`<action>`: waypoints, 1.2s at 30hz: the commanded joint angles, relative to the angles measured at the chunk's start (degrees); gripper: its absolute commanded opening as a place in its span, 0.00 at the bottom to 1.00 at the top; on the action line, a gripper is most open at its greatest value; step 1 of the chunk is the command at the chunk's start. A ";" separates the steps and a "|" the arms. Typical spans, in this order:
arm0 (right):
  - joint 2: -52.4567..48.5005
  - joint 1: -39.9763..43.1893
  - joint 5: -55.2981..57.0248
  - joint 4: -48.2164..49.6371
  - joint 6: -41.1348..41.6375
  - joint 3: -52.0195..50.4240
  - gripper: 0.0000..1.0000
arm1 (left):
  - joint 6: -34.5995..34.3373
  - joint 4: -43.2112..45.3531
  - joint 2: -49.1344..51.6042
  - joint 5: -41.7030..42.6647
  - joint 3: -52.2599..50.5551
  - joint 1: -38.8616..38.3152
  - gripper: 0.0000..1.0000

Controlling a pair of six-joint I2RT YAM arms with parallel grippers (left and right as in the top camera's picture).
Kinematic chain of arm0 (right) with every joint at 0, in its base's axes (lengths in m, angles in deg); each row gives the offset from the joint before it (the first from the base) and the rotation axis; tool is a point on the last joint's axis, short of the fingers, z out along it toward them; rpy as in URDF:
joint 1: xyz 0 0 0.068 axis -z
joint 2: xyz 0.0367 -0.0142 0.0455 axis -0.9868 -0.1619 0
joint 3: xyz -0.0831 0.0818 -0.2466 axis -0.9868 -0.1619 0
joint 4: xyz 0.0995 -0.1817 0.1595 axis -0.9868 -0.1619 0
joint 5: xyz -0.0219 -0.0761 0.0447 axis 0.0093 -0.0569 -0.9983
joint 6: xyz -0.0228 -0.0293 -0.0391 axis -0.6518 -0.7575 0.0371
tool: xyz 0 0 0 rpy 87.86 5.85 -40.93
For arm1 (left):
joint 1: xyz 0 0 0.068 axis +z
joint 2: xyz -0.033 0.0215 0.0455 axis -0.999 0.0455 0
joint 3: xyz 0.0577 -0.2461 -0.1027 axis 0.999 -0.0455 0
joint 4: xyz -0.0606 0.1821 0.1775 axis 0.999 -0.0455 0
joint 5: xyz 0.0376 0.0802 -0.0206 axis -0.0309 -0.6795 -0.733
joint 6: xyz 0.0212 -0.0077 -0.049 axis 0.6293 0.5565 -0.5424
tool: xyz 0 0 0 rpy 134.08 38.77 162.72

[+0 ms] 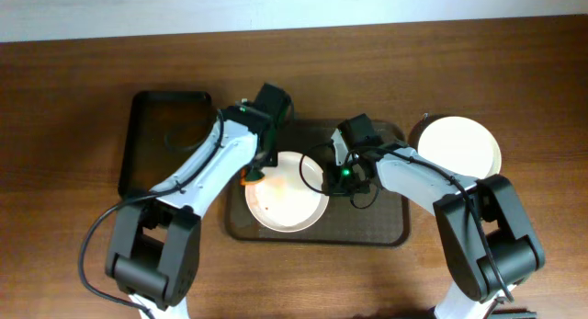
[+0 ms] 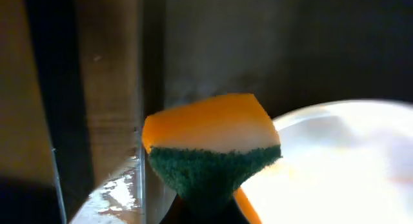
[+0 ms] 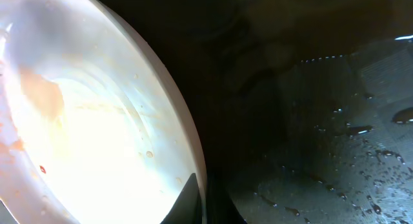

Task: Clean dirty plates on tray and stack at the side
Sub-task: 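Scrub the last plate with the sponge in the left gripper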

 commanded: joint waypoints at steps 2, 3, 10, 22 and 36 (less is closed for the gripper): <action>-2.71 -0.15 3.96 -1.05 -0.76 -1.51 0.04 | 3.89 0.63 1.31 17.03 1.46 0.04 0.00; -2.71 -0.15 3.96 -1.07 -0.76 -1.51 0.04 | 4.35 0.63 2.16 19.15 1.44 -0.04 0.00; -2.69 -0.15 3.96 -1.09 -0.79 -1.51 0.04 | 4.35 0.52 12.98 16.35 1.40 -1.60 0.00; -2.71 -0.15 3.96 -0.68 -0.79 -1.51 0.04 | -1.42 -14.91 13.84 -25.11 2.40 -1.60 0.00; -2.69 -0.15 3.98 -0.68 -0.79 -1.51 0.04 | 6.21 -16.39 10.01 13.70 16.70 -1.55 0.00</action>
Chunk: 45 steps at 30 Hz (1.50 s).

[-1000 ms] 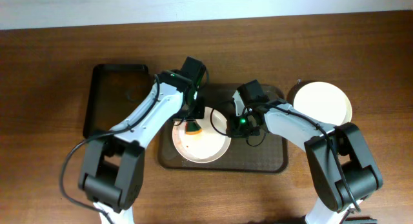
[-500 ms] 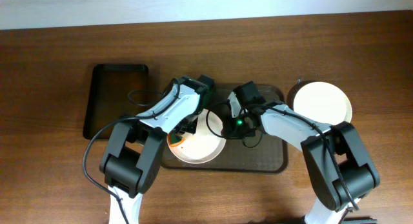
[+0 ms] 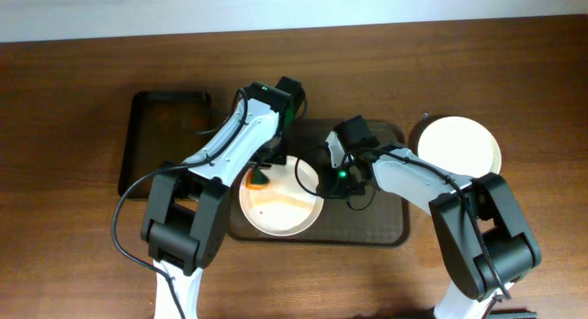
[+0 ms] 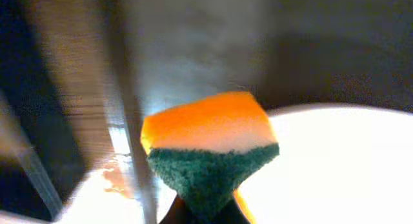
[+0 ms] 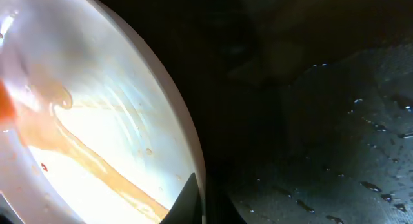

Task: Clean dirty plates on tray and stack at the side

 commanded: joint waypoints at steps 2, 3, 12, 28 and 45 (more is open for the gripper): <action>-1.88 0.74 6.69 -1.11 -0.79 -1.60 0.04 | 7.87 -0.31 -3.67 13.88 1.01 -0.35 0.00; -1.88 0.74 6.69 -1.14 -0.79 -1.60 0.04 | 8.07 -0.48 -3.63 14.34 0.26 -0.59 0.00; -1.88 0.74 6.69 -1.31 -0.79 -1.60 0.04 | 6.19 8.79 -3.54 10.27 -18.23 -0.50 0.00; 0.33 0.74 7.17 -5.97 -3.82 1.01 0.04 | -20.06 -3.78 -12.63 -12.94 -6.64 -0.28 0.00; 15.93 -1.88 68.46 -50.62 1.57 35.58 0.04 | -8.26 23.98 -15.98 9.64 -22.86 1.11 0.00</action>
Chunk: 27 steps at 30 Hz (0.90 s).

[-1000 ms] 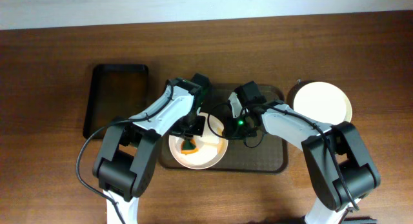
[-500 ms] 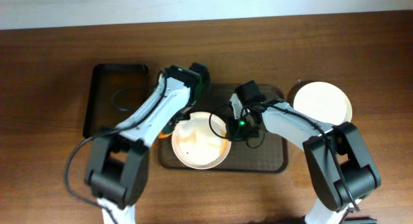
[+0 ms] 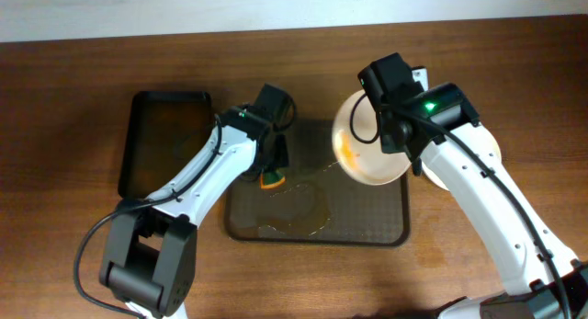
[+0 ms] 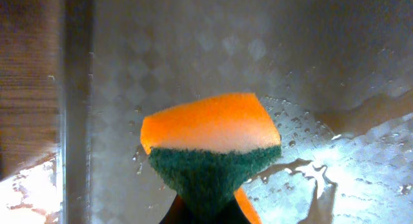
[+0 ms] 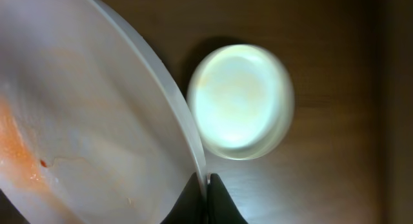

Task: Clean dirty plates on tray and stack at the side

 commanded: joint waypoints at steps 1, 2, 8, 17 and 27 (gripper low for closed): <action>0.44 -2.40 13.99 -0.96 4.57 1.46 0.04 | 1.09 4.55 -0.13 2.27 -5.79 0.20 0.00; 0.44 -3.28 16.22 -0.92 4.90 1.46 0.04 | 1.09 5.70 -0.13 2.27 -7.15 0.20 0.00; 0.44 -11.10 33.11 -0.96 5.55 1.46 0.04 | 1.07 7.67 -0.13 2.36 -8.55 0.17 0.00; -0.20 -11.23 26.36 -0.22 11.56 1.14 0.04 | 1.09 7.56 -0.13 2.38 -8.55 0.17 0.00; -6.69 5.20 -25.35 15.10 12.00 -17.07 0.04 | 1.16 7.65 -0.13 3.82 -8.55 0.02 0.00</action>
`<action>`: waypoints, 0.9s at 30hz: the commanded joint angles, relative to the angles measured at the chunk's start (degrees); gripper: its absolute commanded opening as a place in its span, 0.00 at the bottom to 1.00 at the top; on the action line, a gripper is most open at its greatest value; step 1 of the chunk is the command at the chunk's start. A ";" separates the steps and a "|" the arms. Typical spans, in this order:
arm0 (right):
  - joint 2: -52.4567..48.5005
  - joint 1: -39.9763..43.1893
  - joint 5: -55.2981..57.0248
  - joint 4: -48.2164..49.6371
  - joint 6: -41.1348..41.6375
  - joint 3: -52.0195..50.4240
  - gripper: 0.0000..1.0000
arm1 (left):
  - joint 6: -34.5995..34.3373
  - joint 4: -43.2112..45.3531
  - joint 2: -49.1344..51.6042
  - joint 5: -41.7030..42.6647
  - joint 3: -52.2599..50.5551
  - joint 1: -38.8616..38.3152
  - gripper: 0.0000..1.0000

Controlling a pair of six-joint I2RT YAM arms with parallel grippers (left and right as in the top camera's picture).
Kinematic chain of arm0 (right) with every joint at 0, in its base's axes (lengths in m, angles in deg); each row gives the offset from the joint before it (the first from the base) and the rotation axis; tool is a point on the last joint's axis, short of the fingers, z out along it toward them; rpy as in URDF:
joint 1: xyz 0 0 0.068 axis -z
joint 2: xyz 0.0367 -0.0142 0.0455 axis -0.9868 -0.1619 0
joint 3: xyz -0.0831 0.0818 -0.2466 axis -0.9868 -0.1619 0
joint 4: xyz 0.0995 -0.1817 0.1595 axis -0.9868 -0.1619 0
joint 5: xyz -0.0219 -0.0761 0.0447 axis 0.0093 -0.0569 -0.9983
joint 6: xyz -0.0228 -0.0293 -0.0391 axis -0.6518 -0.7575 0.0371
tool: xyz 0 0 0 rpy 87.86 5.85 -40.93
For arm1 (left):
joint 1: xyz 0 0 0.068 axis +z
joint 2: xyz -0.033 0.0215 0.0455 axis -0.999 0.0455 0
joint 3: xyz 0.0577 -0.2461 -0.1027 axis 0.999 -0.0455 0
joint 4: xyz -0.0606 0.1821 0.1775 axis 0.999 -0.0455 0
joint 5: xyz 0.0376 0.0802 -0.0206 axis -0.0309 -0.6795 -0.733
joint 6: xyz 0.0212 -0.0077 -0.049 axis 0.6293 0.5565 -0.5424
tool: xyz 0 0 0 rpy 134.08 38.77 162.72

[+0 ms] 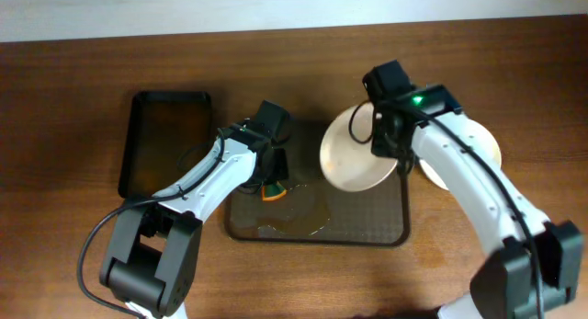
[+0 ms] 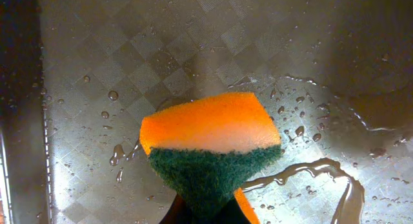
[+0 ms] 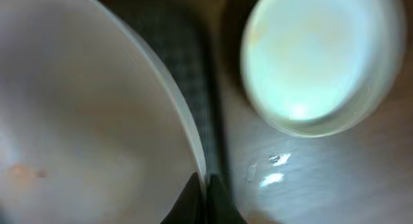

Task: Clean dirty plates on tray and stack at the side

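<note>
My right gripper (image 3: 205, 188) is shut on the rim of a white plate (image 1: 354, 158), which it holds tilted above the right part of the brown tray (image 1: 367, 229). The plate's face (image 3: 84, 121) shows a faint orange smear. An orange sponge with a green scrub side (image 2: 210, 140) sits pinched in my shut left gripper (image 2: 206, 214), over the wet left part of the tray (image 2: 97, 69). The sponge (image 1: 273, 186) is apart from the plate. A clean white plate (image 3: 316, 56) lies on the table at the right, partly hidden by my right arm in the overhead view (image 1: 478, 144).
A puddle of orange-tinted water (image 1: 299, 209) spreads over the brown tray. A black tray (image 1: 165, 140) stands on the table to the left. The wooden table (image 1: 73, 236) runs round both trays.
The held plate has shifted a little left and lower, now over the tray's right part. The left gripper and sponge have moved slightly further in over the wet tray.
First the dirty plate lay on the tray, my right gripper on its right rim and the sponge at its left edge. Then an orange streak ran across the plate. Later the plate was held up off the tray, leaving a puddle, and it hangs there tilted now.
</note>
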 commanded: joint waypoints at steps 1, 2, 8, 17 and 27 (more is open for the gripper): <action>-1.03 0.09 -10.14 9.27 0.87 -10.01 0.04 | 1.22 0.17 -0.13 0.87 -0.33 0.02 0.00; -1.03 0.09 -12.31 13.79 0.87 -13.44 0.04 | 2.29 0.24 -0.13 1.64 -0.33 0.02 0.00; -1.16 0.09 -17.40 33.94 4.98 -27.91 0.04 | 9.75 1.18 -1.38 10.47 -0.26 0.09 0.00; -1.70 0.09 -19.54 38.18 4.96 -30.86 0.04 | 12.20 10.58 -3.30 20.63 -0.48 0.02 0.00; -1.70 0.09 -19.52 38.84 4.94 -30.86 0.04 | 8.22 35.71 -3.23 23.08 -15.61 0.04 0.00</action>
